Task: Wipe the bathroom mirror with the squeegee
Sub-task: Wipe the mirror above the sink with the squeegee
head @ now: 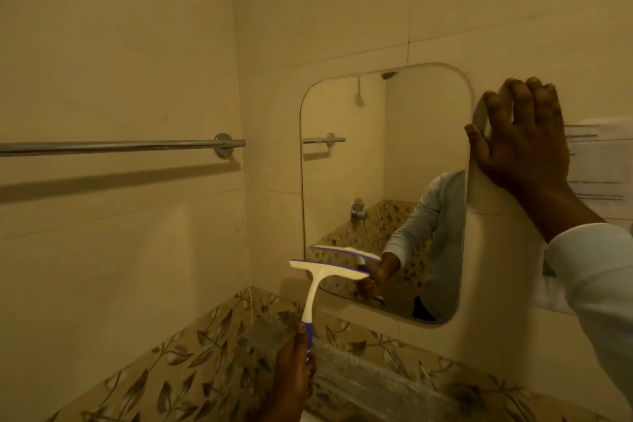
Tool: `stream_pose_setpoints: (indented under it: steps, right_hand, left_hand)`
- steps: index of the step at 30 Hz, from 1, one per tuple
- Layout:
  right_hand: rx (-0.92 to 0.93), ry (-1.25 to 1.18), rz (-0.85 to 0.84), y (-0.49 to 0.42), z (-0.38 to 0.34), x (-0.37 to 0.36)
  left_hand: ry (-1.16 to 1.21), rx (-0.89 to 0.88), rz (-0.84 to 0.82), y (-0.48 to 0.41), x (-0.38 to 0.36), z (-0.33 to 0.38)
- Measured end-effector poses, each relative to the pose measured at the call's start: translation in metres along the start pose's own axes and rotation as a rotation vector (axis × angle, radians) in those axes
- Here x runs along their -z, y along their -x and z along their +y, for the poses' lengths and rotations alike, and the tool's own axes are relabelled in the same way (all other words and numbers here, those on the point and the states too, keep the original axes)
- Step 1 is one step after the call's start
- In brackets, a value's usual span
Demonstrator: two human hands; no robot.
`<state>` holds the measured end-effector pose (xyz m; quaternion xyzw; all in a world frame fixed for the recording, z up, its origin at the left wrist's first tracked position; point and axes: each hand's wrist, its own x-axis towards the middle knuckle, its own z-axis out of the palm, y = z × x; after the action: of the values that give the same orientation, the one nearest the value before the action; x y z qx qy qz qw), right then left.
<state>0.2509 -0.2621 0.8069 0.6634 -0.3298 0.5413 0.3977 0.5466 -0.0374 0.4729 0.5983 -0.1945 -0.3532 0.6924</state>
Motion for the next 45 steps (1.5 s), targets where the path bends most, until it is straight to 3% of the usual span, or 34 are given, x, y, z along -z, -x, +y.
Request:
stream_pose_setpoints:
  steps: [10,19,36,45]
  right_hand:
    - [-0.003,0.021,-0.015,-0.001,-0.002,0.0]
    - [-0.008,0.042,-0.026,-0.001,-0.002,0.001]
    - [-0.003,0.059,-0.027,-0.001,-0.003,0.003]
    - [-0.005,0.053,-0.008,0.0,-0.003,0.002]
  left_hand:
    - [0.017,-0.485,-0.171,0.028,-0.083,0.19]
    - [0.076,-0.519,-0.17,0.028,-0.133,0.298]
    - [-0.047,-0.472,-0.184,0.007,-0.112,0.194]
    - [-0.023,-0.349,-0.152,0.009,-0.094,0.131]
